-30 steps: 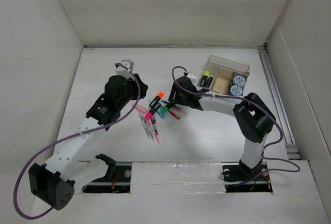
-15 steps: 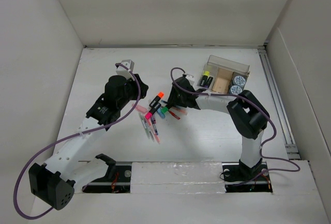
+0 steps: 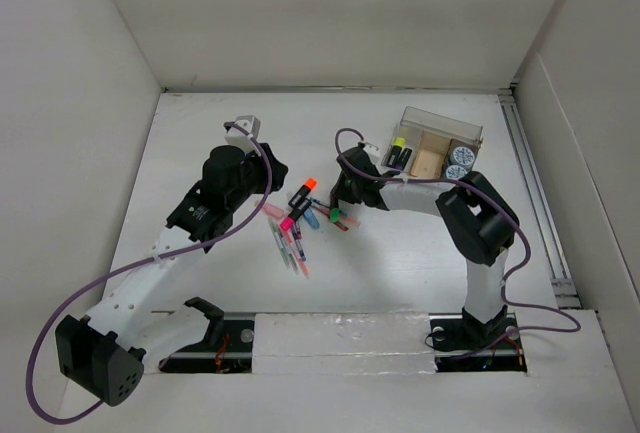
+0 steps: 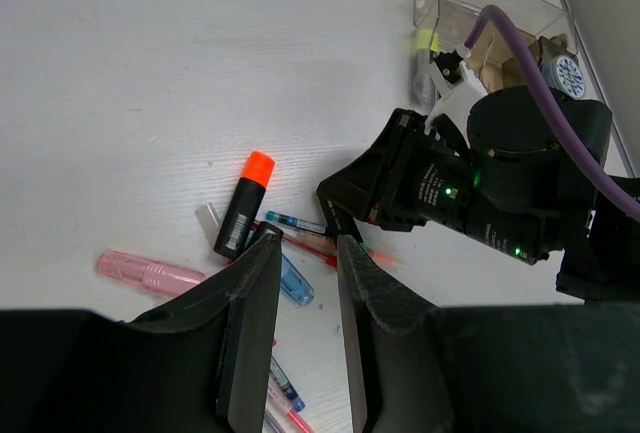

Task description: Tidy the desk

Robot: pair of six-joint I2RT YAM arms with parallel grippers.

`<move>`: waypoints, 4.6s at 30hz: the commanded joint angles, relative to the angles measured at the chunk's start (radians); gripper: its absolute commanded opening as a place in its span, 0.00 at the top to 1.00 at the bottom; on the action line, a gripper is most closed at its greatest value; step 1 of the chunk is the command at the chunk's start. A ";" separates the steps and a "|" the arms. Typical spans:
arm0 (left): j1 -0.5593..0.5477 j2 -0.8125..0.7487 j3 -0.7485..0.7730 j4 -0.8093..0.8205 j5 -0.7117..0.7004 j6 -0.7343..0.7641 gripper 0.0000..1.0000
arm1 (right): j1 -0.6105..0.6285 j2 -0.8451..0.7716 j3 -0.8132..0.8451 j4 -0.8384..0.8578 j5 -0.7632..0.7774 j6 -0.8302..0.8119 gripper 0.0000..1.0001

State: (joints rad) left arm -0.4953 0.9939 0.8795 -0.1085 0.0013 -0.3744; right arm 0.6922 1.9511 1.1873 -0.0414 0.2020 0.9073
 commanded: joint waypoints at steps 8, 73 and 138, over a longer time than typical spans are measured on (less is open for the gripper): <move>0.003 0.000 0.047 0.032 0.028 0.015 0.74 | -0.006 -0.086 -0.074 0.141 -0.007 -0.001 0.92; 0.003 0.011 0.050 0.029 -0.017 0.014 0.75 | 0.153 -0.104 0.054 0.013 -0.075 -0.068 0.39; 0.003 0.023 0.052 0.027 0.029 0.019 0.75 | -0.529 -0.198 0.029 0.087 -0.093 -0.153 0.91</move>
State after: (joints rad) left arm -0.4953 1.0180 0.8852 -0.1085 0.0135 -0.3637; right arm 0.1856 1.7184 1.1557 0.0536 0.1226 0.7841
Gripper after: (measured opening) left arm 0.258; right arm 0.232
